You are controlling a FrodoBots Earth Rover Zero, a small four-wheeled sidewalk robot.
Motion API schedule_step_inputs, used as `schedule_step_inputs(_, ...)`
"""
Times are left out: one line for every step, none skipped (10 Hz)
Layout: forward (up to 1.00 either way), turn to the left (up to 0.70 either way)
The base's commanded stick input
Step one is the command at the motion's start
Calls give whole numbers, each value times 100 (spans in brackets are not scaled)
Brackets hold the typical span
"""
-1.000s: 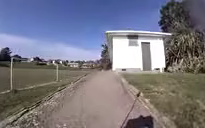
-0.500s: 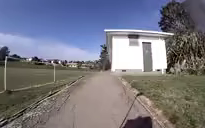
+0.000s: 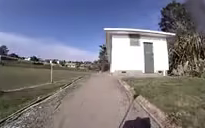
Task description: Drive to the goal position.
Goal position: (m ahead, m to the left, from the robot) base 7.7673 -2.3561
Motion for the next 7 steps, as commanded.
schedule_step_inputs(70, 0)
schedule_step_inputs(70, 0)
schedule_step_inputs(70, 0)
schedule_step_inputs(70, 0)
schedule_step_inputs(70, 0)
schedule_step_inputs(70, 0)
schedule_step_inputs(70, 0)
